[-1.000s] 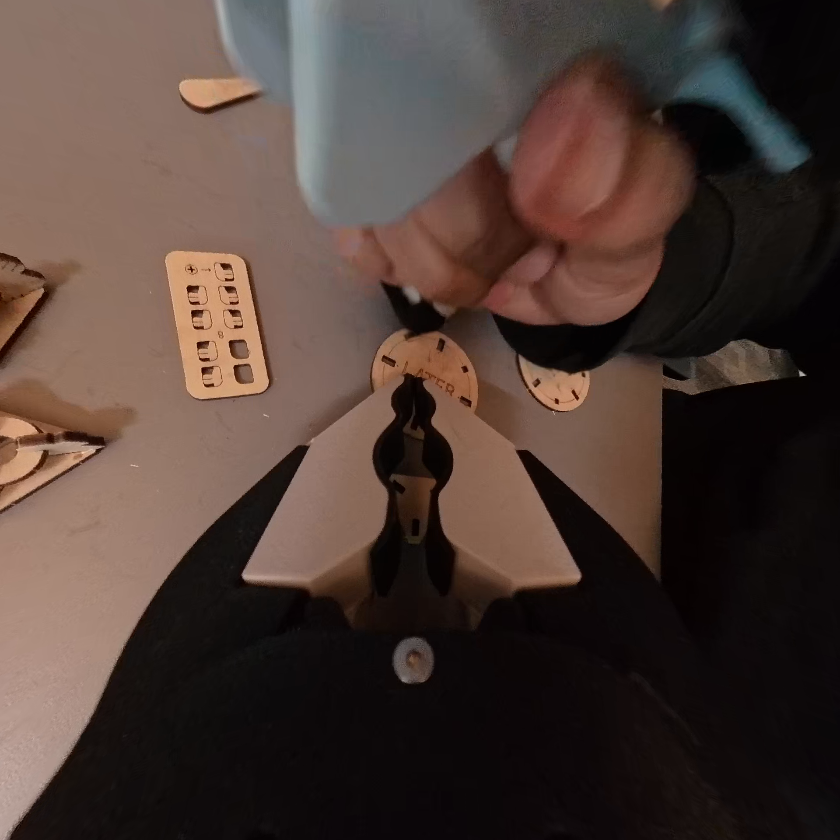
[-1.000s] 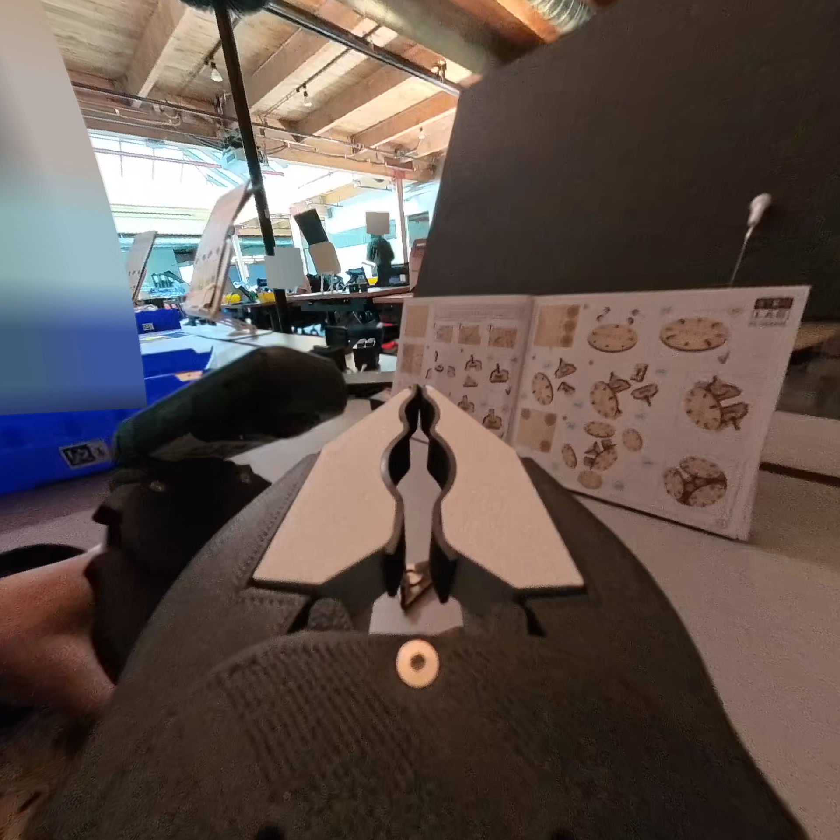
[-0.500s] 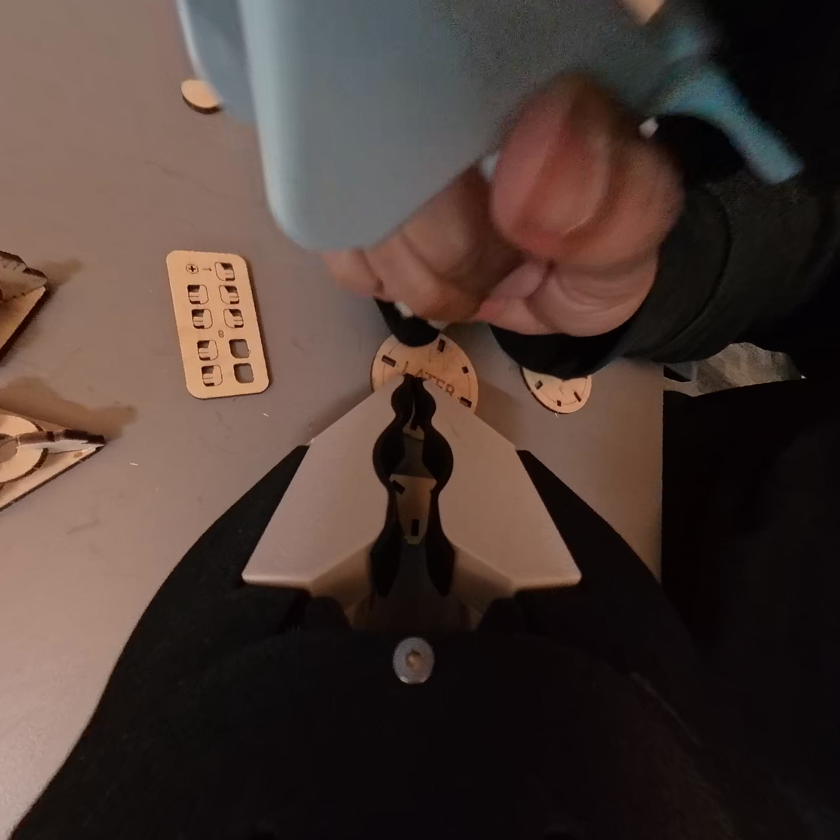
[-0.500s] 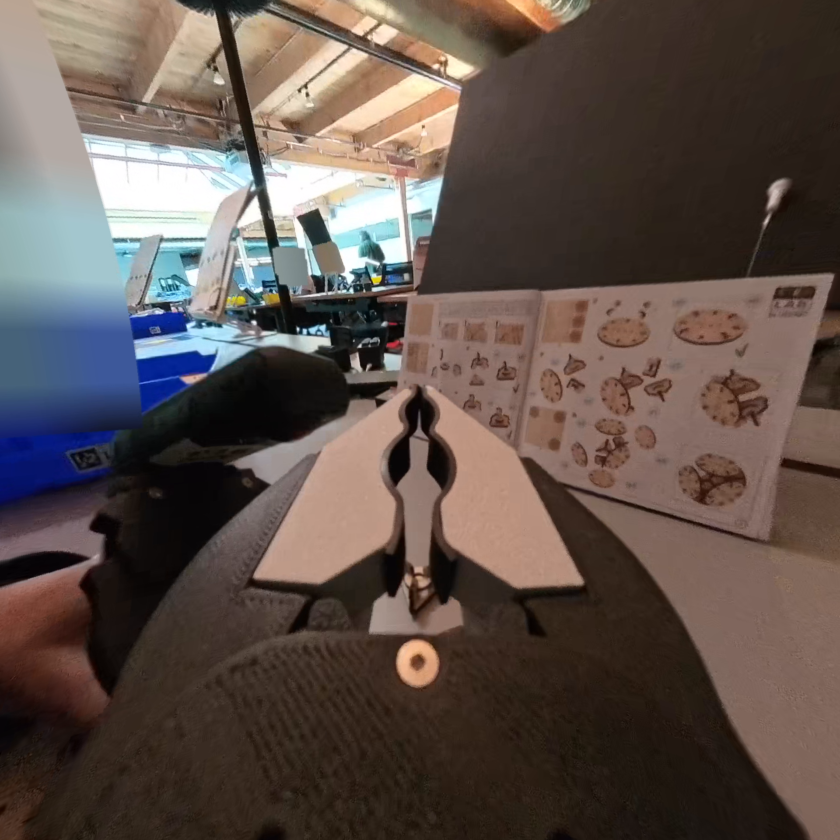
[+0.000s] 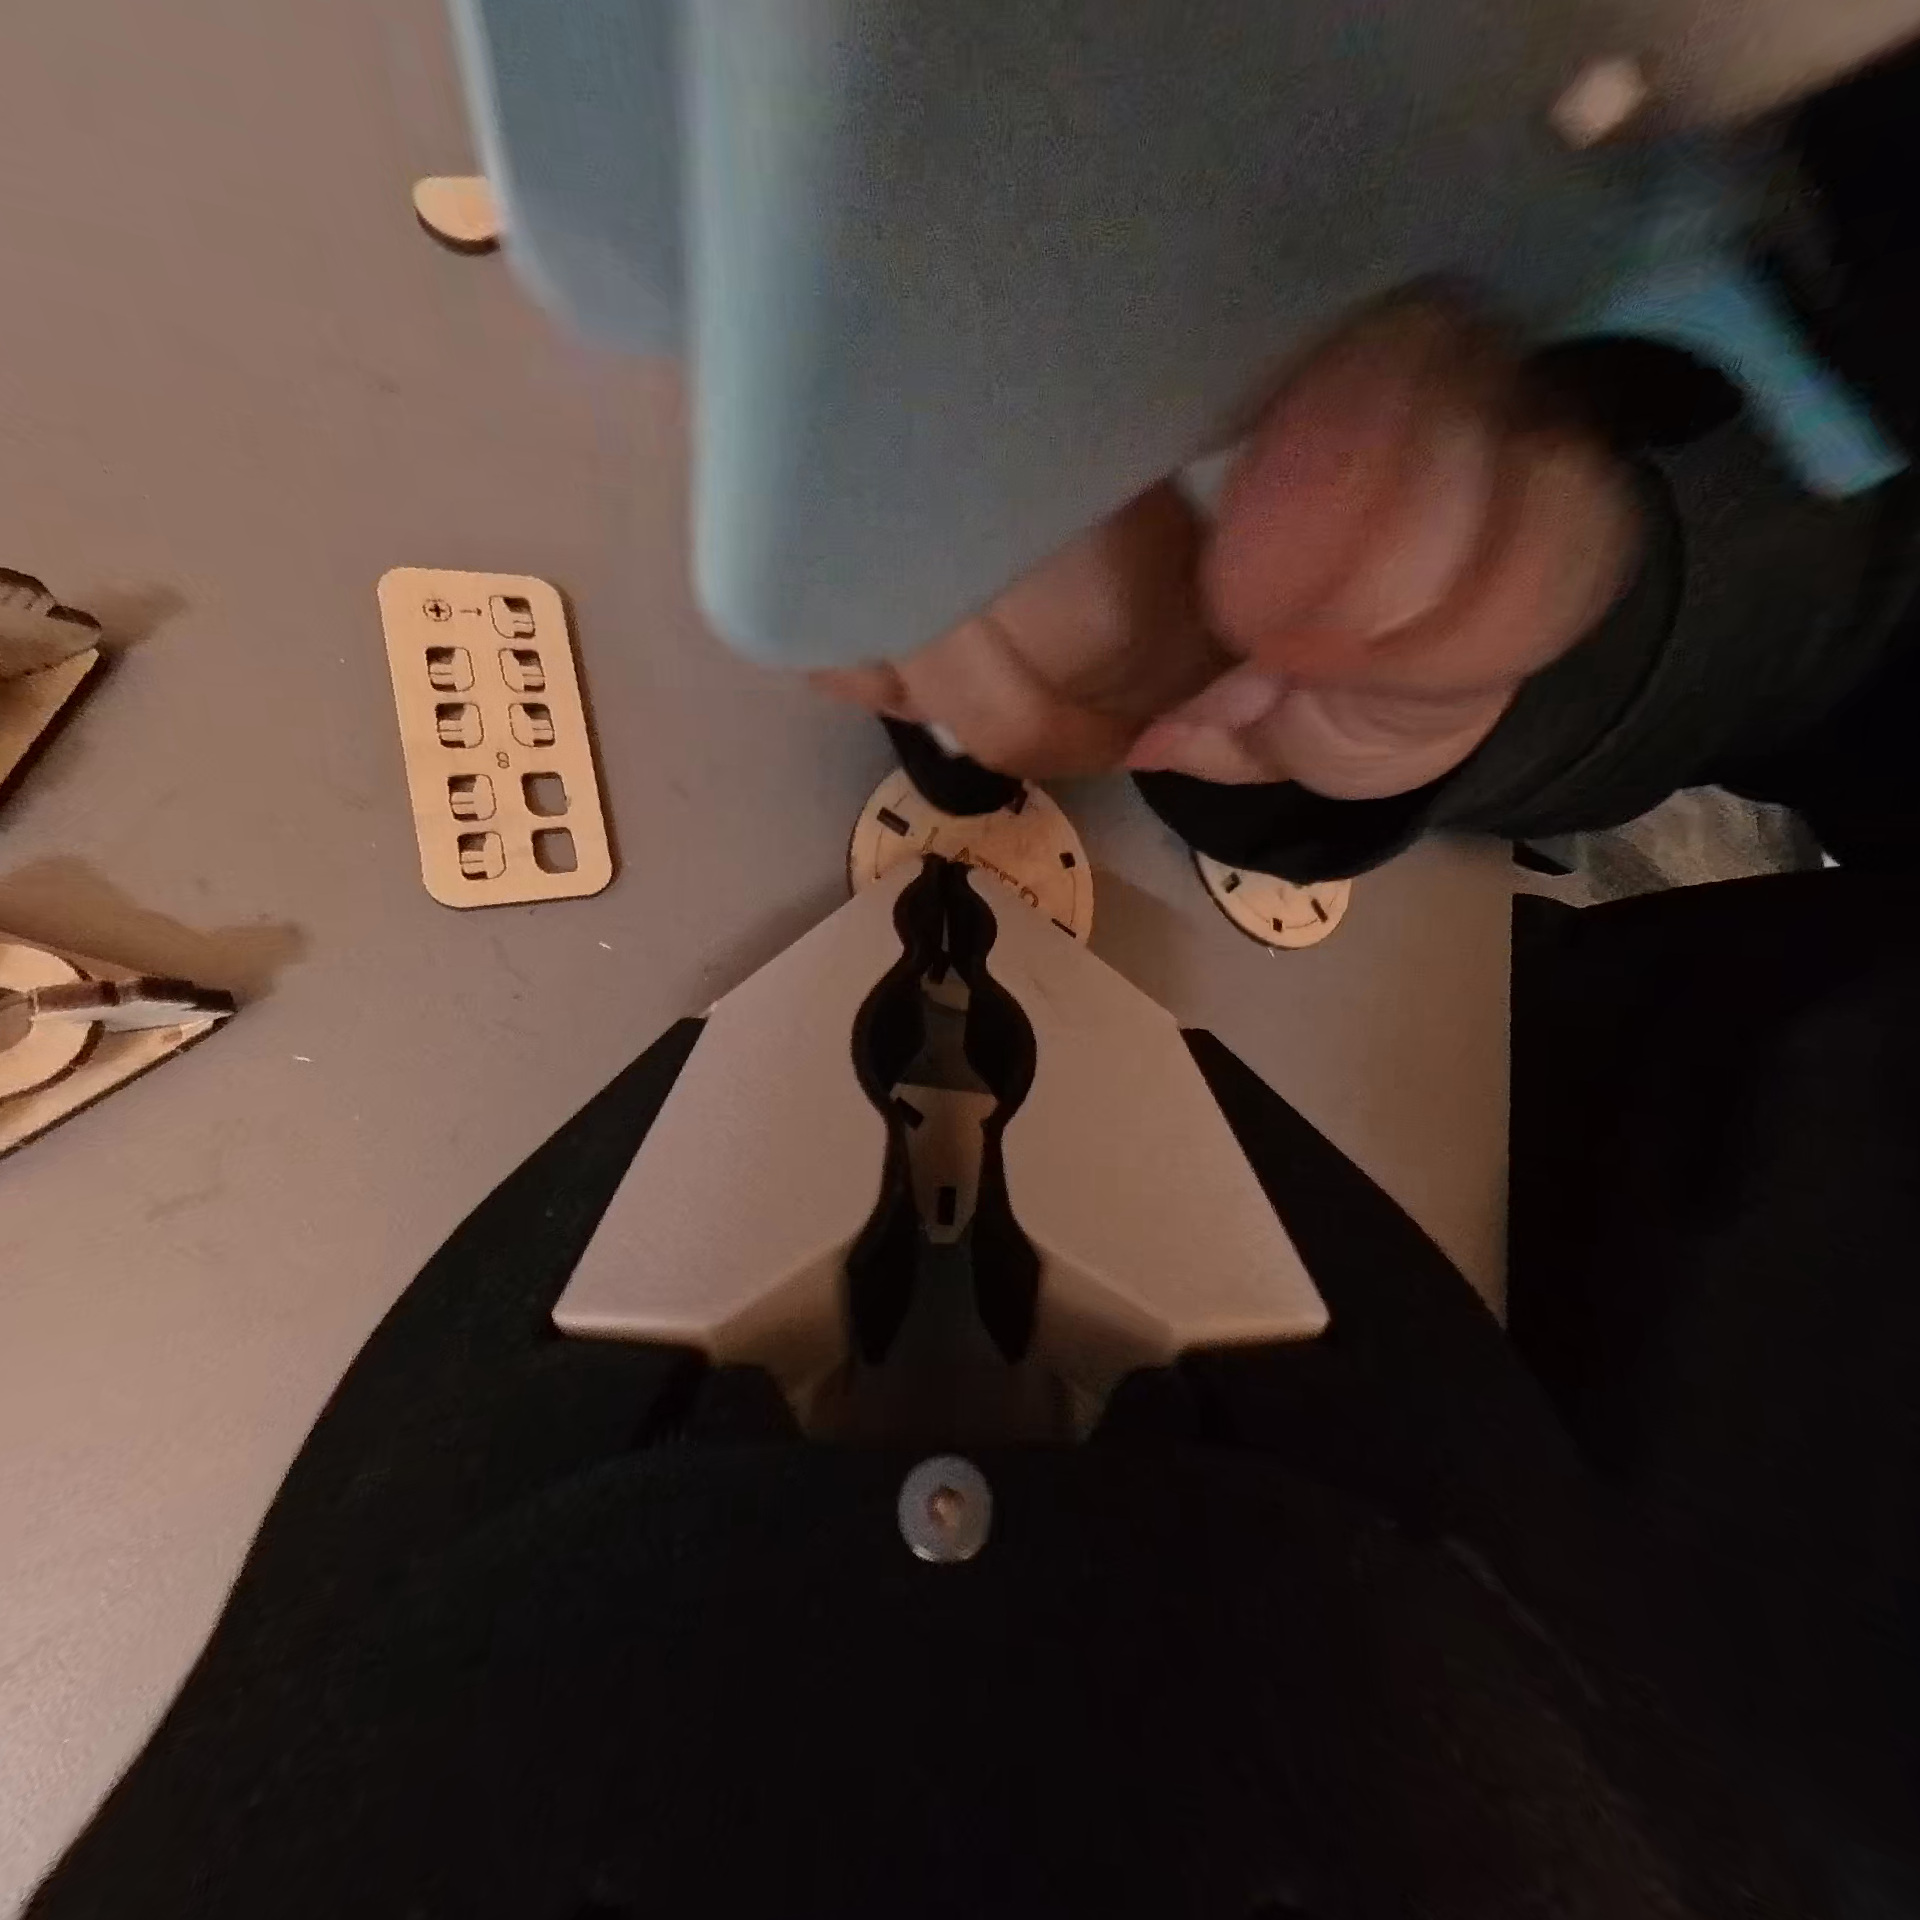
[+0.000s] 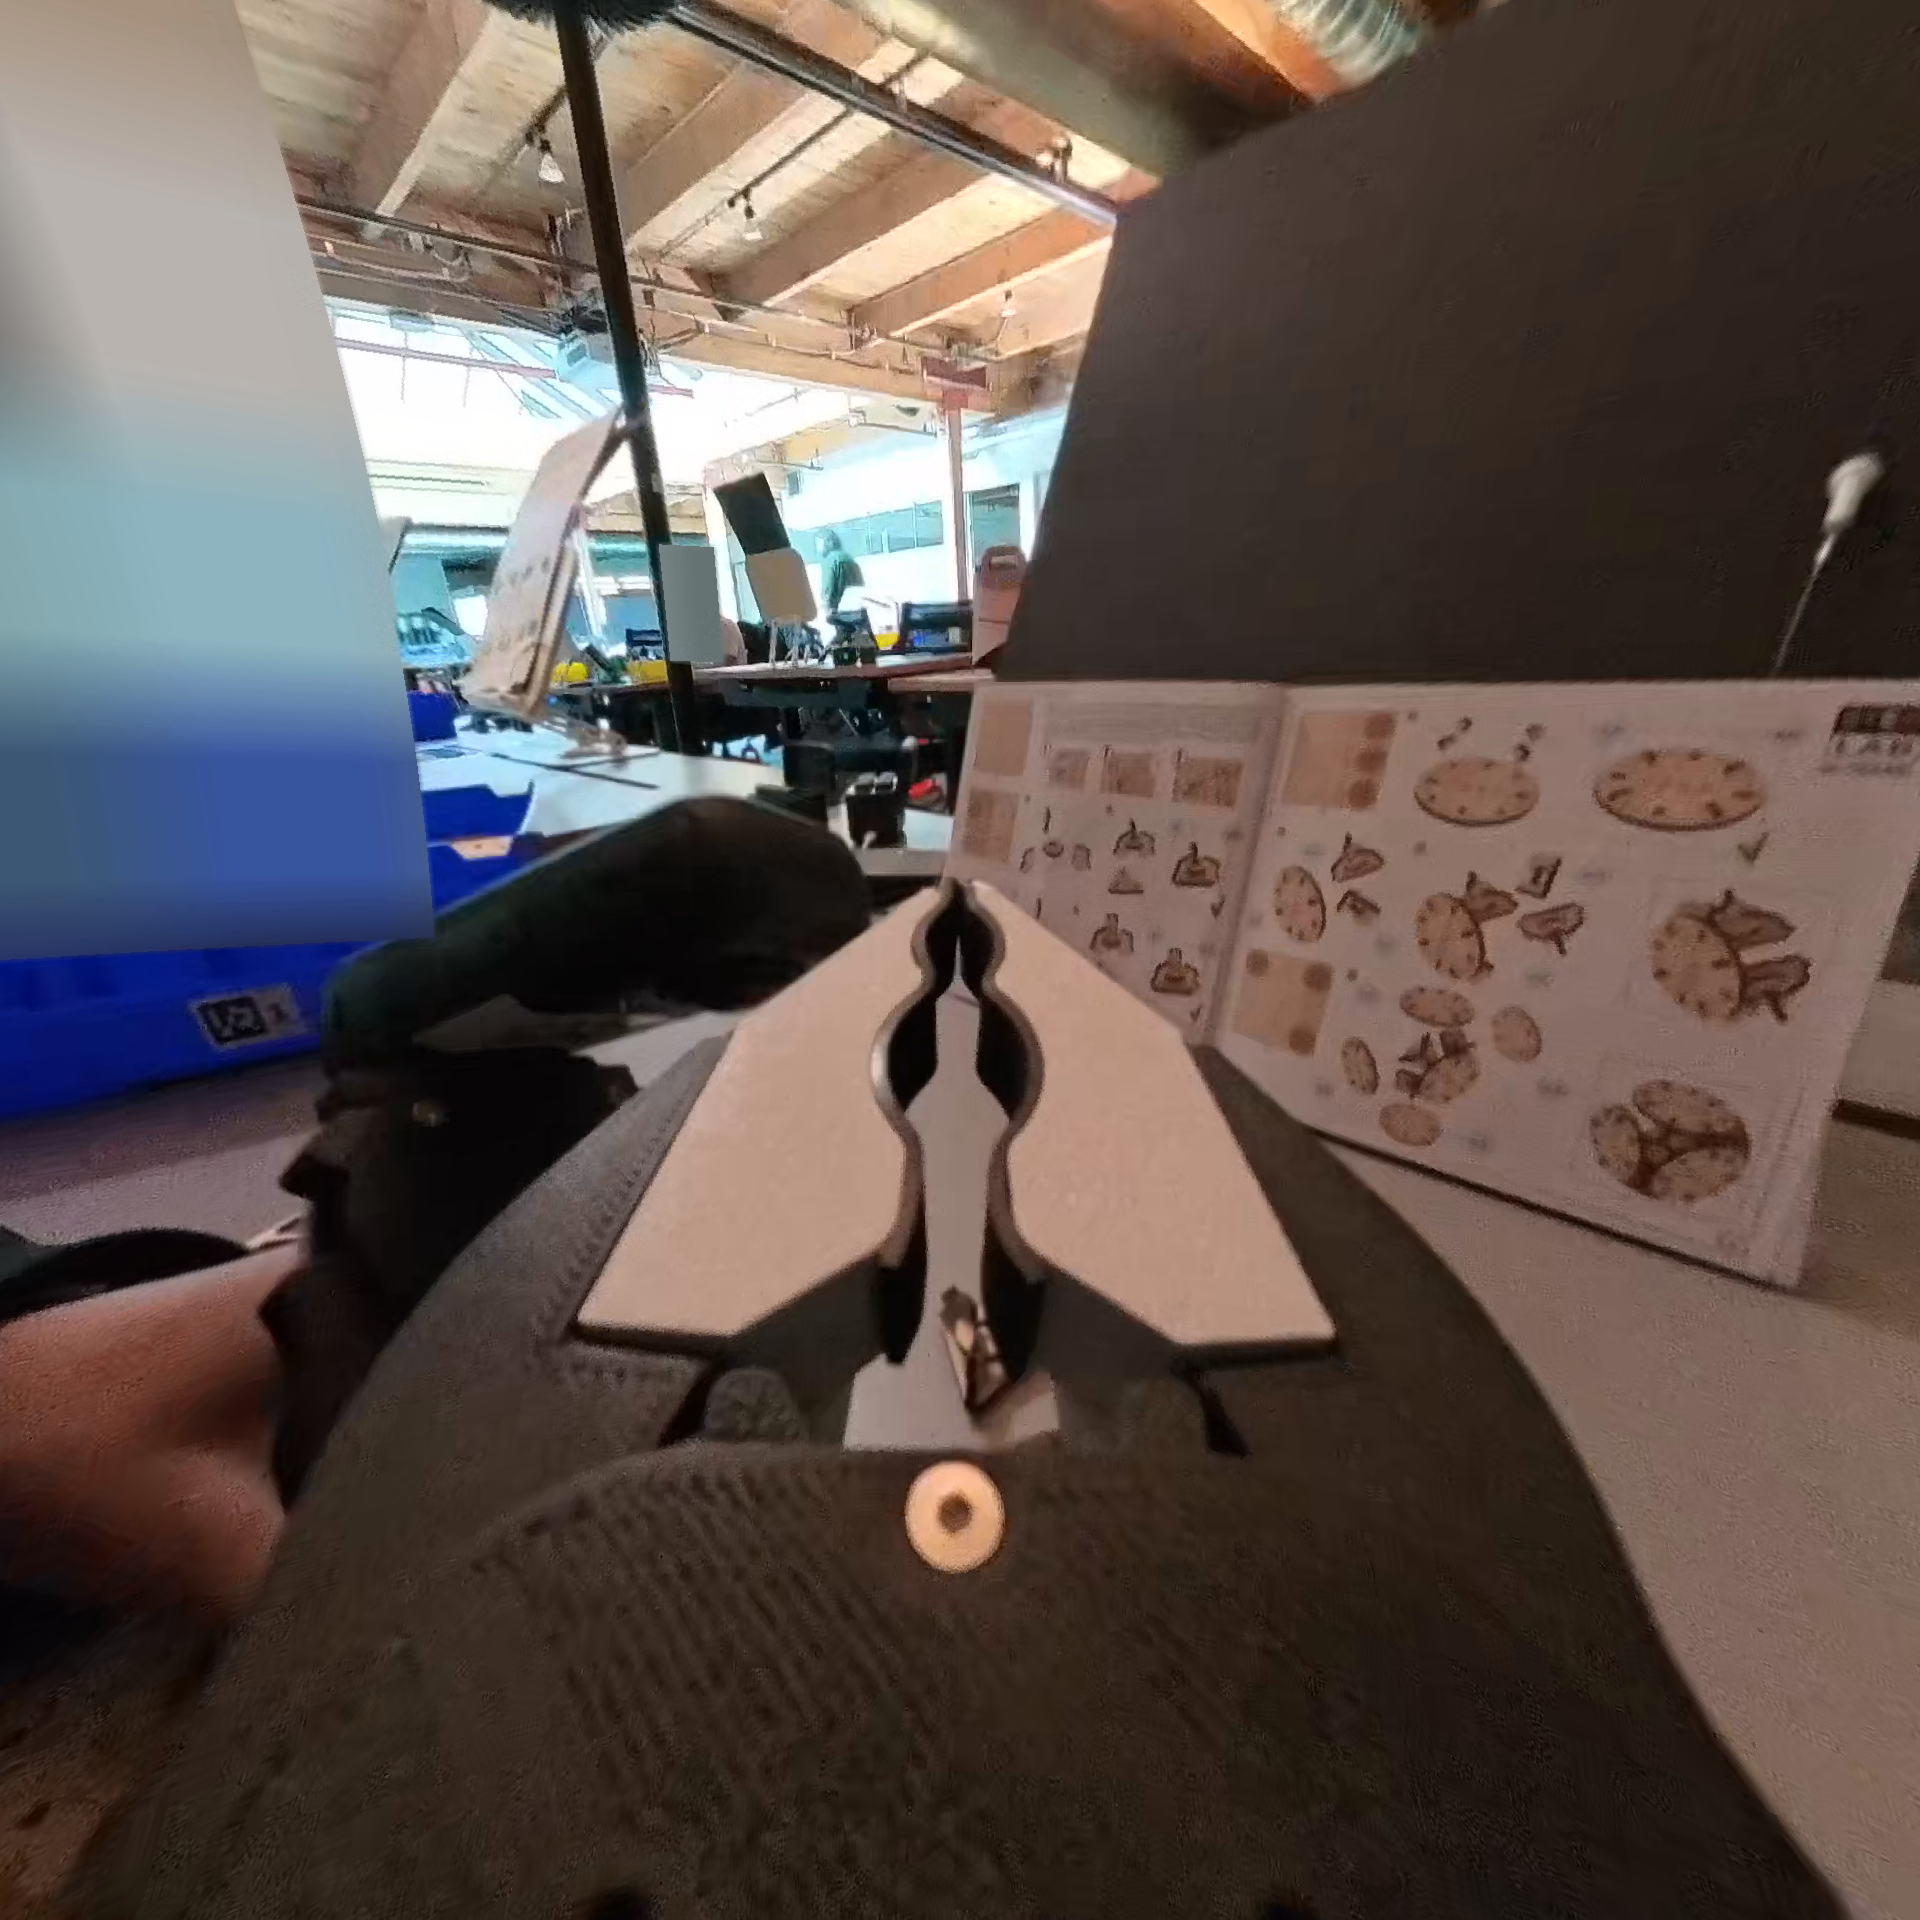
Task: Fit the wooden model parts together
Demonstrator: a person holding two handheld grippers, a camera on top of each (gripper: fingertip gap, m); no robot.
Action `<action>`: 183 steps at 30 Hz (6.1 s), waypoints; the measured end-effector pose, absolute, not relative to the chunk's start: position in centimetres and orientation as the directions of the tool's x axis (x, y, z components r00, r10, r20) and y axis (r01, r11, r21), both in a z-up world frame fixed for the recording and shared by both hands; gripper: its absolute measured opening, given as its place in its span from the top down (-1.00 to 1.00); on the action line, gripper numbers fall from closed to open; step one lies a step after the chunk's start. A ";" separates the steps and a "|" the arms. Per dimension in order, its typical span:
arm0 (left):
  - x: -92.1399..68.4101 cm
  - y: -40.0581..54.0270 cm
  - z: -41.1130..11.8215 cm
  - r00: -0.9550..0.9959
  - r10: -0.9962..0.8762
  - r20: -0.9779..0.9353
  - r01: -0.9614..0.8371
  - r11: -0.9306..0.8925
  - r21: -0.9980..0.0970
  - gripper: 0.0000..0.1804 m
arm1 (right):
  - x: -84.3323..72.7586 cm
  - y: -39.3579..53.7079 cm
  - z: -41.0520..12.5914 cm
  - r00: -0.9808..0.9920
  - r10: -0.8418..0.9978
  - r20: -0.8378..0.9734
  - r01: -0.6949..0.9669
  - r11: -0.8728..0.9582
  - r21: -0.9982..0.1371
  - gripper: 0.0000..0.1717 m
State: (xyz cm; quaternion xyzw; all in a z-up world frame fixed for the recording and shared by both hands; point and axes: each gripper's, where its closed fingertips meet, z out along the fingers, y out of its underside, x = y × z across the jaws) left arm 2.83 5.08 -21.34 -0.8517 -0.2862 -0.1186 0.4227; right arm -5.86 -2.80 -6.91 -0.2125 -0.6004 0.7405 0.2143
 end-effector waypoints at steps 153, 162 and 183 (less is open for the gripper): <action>5.6 4.9 -21.3 0.844 0.257 0.471 0.523 -0.589 -0.616 0.91 | 5.3 5.4 -21.4 -0.849 0.525 0.055 0.308 0.579 -0.755 0.46; 5.7 5.0 -21.4 0.843 0.260 0.470 0.525 -0.587 -0.616 0.92 | 5.3 5.4 -21.4 -0.850 0.526 0.029 0.324 0.567 -0.757 0.47; 5.8 5.1 -21.4 0.843 0.263 0.469 0.526 -0.587 -0.616 0.93 | 3.9 6.2 -20.3 -0.799 0.600 -0.029 0.380 0.466 -0.799 0.15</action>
